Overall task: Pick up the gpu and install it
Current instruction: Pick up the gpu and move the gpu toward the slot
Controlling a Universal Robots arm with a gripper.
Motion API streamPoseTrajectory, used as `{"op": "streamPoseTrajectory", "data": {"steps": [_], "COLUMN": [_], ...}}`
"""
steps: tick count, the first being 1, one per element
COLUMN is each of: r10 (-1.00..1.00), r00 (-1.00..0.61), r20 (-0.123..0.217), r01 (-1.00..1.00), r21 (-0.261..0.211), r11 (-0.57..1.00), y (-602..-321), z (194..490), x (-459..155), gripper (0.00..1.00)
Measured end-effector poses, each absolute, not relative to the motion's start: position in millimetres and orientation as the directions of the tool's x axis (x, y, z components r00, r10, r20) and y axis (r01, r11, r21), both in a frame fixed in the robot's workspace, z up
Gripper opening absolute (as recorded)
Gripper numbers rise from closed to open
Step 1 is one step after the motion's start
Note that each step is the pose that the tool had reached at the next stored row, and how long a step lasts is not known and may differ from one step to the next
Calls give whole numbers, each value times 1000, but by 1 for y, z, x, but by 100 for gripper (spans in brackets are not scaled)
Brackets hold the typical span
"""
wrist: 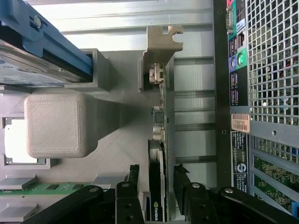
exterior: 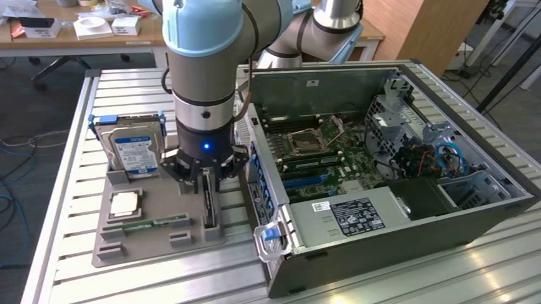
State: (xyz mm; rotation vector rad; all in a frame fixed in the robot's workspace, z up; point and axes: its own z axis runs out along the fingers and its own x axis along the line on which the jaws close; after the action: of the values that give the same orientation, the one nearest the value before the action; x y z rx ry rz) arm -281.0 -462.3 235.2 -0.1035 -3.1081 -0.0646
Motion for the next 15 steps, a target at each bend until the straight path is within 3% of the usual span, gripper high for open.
{"op": "streamPoseTrajectory", "data": {"steps": [15], "r10": [66], "r00": [-997], "r20": [32], "r01": [67], "r21": [41], "r11": [997], "y": [-462], "z": [233], "x": [-281], "gripper": [43]}}
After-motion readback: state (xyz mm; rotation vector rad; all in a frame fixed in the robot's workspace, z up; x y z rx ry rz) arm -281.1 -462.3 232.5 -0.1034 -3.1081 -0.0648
